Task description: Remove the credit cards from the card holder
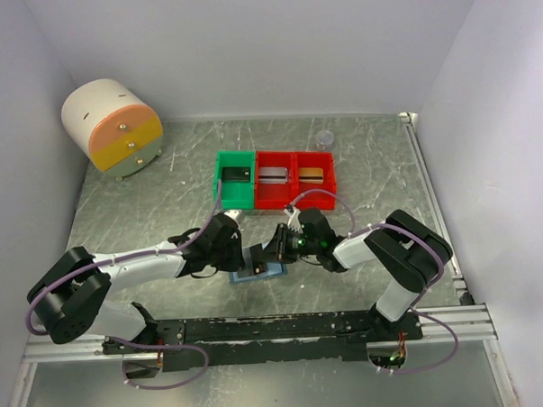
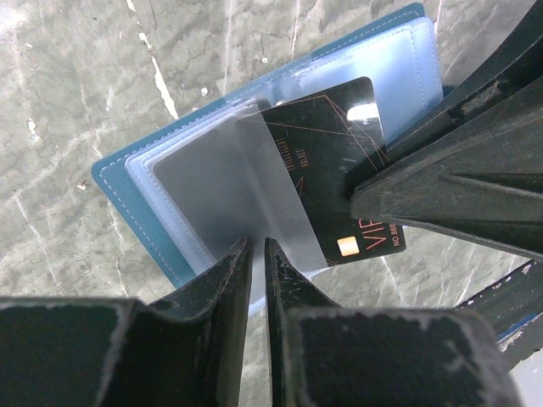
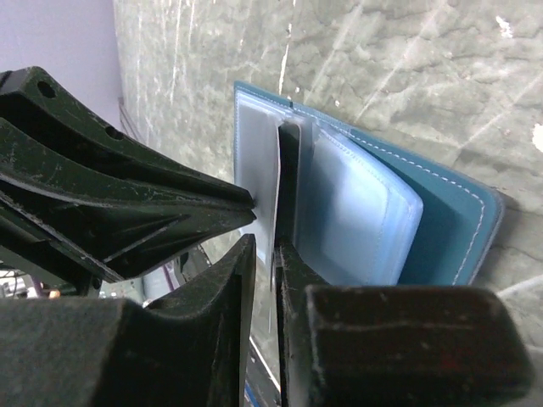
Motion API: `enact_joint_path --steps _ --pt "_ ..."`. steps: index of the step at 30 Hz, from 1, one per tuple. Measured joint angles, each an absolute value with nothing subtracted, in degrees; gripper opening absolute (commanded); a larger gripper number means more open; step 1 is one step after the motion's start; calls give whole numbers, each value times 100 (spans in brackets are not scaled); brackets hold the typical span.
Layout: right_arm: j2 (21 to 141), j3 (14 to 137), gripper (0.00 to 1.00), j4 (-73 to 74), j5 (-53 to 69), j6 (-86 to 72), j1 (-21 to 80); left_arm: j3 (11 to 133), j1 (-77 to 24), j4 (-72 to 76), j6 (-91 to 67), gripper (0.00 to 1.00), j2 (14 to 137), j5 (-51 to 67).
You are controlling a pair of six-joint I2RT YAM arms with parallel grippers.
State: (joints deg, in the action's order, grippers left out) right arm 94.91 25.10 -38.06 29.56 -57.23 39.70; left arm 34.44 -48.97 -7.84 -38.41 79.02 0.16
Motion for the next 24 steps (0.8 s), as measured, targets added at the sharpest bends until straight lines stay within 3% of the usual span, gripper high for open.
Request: enact_joint_path --steps 6,19,21,24 --pt "9590 2495 0 -4036 2829 -5918 4025 3441 -4899 -827 -3844 23 7874 10" --pt "8123 2541 0 -2746 1992 -5124 4032 3282 -4930 -1041 -3844 30 7087 -344" --pt "7990 2541 0 -2635 1942 -5009 4032 3284 -4930 -1122 -3841 41 6904 -438" --pt "7752 2519 0 -2624 1855 -4873 4032 3336 -4934 -1389 -3841 70 6600 -681"
